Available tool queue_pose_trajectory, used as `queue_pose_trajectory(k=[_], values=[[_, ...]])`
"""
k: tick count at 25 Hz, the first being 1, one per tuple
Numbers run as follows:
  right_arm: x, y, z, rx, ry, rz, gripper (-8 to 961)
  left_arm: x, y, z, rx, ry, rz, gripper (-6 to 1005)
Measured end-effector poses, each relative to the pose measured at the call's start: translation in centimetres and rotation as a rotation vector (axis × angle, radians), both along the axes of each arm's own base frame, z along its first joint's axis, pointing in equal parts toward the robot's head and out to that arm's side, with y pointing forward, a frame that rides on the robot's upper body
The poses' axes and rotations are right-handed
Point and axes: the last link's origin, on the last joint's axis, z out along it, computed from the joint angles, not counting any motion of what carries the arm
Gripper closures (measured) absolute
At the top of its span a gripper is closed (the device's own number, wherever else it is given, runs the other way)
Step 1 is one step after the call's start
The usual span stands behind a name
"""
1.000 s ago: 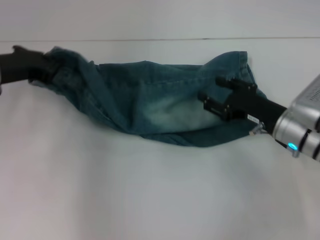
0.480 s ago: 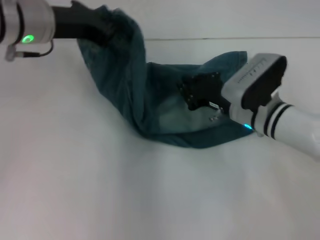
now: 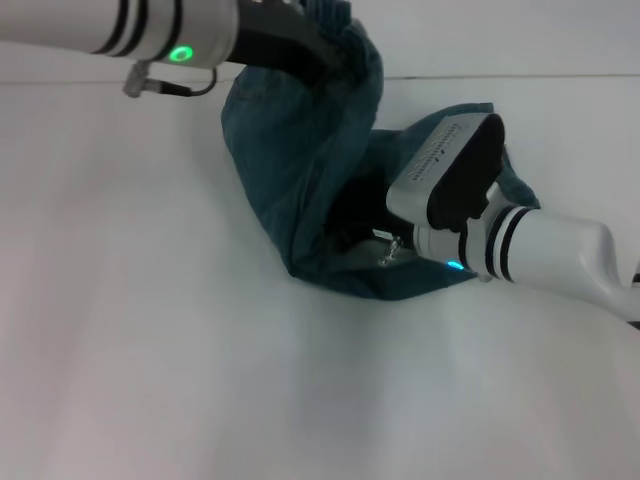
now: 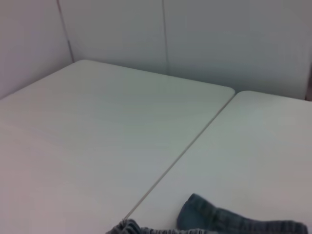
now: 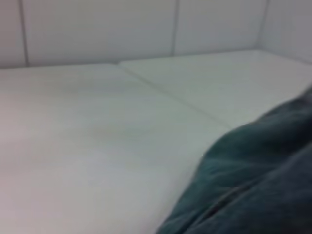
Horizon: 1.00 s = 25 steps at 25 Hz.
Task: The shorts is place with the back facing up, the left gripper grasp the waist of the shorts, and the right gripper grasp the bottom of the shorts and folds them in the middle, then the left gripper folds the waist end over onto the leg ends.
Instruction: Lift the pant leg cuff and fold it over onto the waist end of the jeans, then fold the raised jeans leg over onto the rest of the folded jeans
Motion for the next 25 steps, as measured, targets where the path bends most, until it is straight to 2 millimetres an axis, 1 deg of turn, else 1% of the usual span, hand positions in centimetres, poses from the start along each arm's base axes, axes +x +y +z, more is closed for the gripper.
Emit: queue_pose_trajectory(k=[1,4,5,7,9,11,12,15,16,17,19,21,25], values=[[0.0,-0.1,-0.1,-0.008,0.001,0.002,954,0.3,0.1,-0.5,-0.004,0.003,-0.007,976],[0.5,-0.5,0.0,-0.006,0.018,-0.012,954,1.0,0.3,-1.6,-0.013,0.009,-0.017,976],[0.9,-0.6,0.3,0.001,0.029,-0.017,954,1.2,0.4,-2.0,-0.018,0.012,-0.02,976],[2.4,-1.0,1.3,0.024,0.054,-0.032,955,1.6,0.4,-2.7,-0.027,0.019,-0.026,975],[4.5,-1.6,2.8,0.061,0.093,-0.057,955,2.0,0.5,-3.5,-0.031,0.03,-0.038,975],[7.1,-2.8,5.0,0.104,0.148,-0.086,955,2.3,0.5,-4.2,-0.035,0.043,-0.052,975],[8.0,-3.2,6.1,0.121,0.17,-0.078,955,2.6,0.5,-4.6,-0.04,0.048,-0.059,974],[10.4,-6.4,9.3,0.131,0.222,-0.022,955,3.1,0.2,-5.1,-0.056,0.048,-0.072,974],[10.7,-7.3,9.9,0.122,0.232,0.0,955,3.1,0.2,-5.1,-0.056,0.048,-0.072,974],[11.2,-8.3,10.4,0.109,0.238,0.015,954,3.8,-0.2,-5.8,-0.077,0.042,-0.091,973],[11.9,-9.9,11.0,0.084,0.242,0.036,954,4.2,-0.5,-6.3,-0.086,0.04,-0.1,973],[12.4,-10.9,11.0,0.051,0.238,0.03,954,4.8,-0.9,-7.2,-0.09,0.038,-0.11,973],[12.4,-11.4,10.1,-0.015,0.221,0.019,953,5.5,-2.0,-9.4,-0.102,0.036,-0.141,972]])
